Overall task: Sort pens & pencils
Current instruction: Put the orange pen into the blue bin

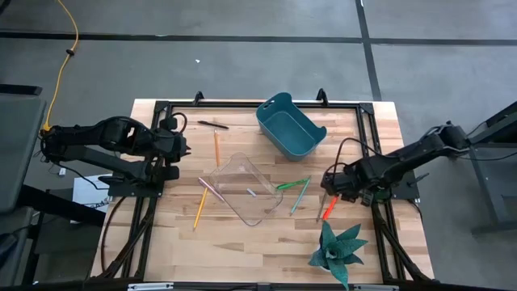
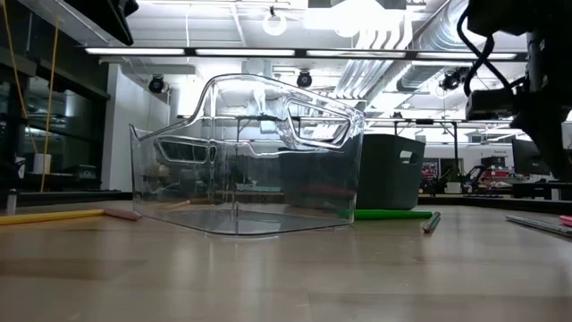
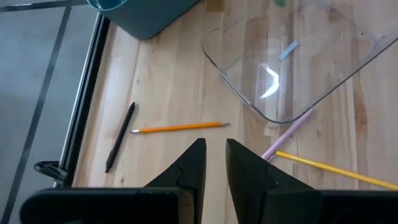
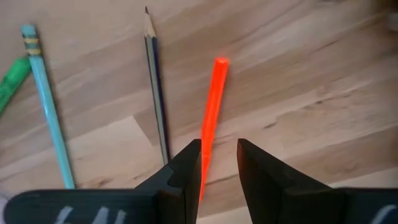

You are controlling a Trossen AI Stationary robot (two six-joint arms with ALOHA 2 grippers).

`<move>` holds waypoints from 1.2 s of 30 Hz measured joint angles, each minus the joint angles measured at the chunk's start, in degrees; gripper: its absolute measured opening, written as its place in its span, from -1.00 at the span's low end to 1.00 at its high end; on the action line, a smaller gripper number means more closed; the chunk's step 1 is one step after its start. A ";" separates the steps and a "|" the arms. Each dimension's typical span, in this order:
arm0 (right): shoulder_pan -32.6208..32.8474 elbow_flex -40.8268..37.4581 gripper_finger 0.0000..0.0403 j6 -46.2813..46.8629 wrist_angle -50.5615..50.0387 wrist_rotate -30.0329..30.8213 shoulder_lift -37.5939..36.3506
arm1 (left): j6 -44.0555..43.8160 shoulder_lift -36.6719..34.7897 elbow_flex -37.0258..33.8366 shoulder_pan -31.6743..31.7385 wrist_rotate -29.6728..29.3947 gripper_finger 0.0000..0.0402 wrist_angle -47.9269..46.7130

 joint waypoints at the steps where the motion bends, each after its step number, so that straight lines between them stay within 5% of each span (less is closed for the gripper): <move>1: -0.34 0.00 -0.53 0.01 0.20 -0.02 0.41 | -0.01 -0.01 0.00 0.00 -0.50 -0.75 0.00; 22: -0.98 -4.48 -0.53 0.19 10.35 -0.67 3.38 | 0.46 -0.02 -0.02 0.00 -0.62 -0.75 -1.76; 36: -1.22 -4.57 -0.53 0.30 6.36 -1.77 3.38 | 0.01 -0.02 -0.02 0.00 -0.60 -0.75 -2.58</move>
